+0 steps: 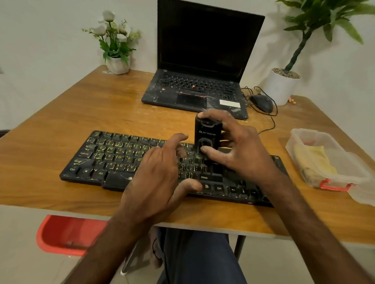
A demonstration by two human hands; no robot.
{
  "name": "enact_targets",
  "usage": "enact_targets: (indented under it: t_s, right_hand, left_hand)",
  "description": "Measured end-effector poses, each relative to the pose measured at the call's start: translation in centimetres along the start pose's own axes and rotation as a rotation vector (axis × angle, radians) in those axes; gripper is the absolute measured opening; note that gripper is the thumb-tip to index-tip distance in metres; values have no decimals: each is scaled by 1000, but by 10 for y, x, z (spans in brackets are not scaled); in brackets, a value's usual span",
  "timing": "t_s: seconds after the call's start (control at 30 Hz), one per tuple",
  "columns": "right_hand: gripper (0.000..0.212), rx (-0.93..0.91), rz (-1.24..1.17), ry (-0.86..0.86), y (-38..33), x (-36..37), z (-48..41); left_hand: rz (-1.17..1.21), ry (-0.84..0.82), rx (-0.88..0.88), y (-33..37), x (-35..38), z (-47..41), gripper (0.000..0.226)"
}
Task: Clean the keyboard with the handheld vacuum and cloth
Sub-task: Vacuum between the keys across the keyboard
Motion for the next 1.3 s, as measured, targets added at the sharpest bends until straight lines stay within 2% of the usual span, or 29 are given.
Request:
enact_targets:
  t_s: [0.13, 0.33, 0.43, 0.53, 0.63, 0.77, 0.9, 1.0, 1.07, 1.2, 1.3]
  right_hand:
    - [63, -93, -76, -80, -13, 6, 13]
    - [68, -12, 6, 44, 2, 4, -2]
    - [66, -8, -117, -59, -6, 6, 4]
    - [68, 71, -190, -139, -2, 4, -3]
    - [72, 88, -135, -72, 0, 6, -9]
    - [89, 158, -149, -24, 8, 3, -2]
    - [72, 220, -8, -35, 17, -3, 0]
    - [78, 238, 66, -74, 20, -1, -3]
    - [81, 227, 32, -79, 19, 2, -2]
    - [70, 208, -155, 21, 21, 2, 3]
    - [70, 176, -244, -25, 18, 4, 8]
  left_hand:
    - [35, 25, -15, -2, -1, 1, 80]
    - [70, 53, -19, 0, -4, 2, 78]
    - [60, 50, -19, 0, -4, 2, 77]
    - [49, 43, -20, 0, -4, 2, 78]
    - [36, 38, -10, 1, -4, 2, 79]
    - [64, 50, -28, -2, -3, 2, 79]
    - [63, 57, -22, -3, -3, 2, 77]
    - [46, 65, -14, -2, -3, 2, 76]
    - [53, 68, -17, -1, -4, 2, 76]
    - [29, 73, -7, -2, -4, 3, 74]
    - [60, 80, -7, -2, -7, 1, 74]
Point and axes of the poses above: each hand's wrist, its own z-axis away from the middle knuckle, its own x-axis out of the palm, y = z × x, the point moved 8 cm from there along -z, towards the middle knuckle, and after that the axes turned 12 degrees about x, right-handed, at the moved point
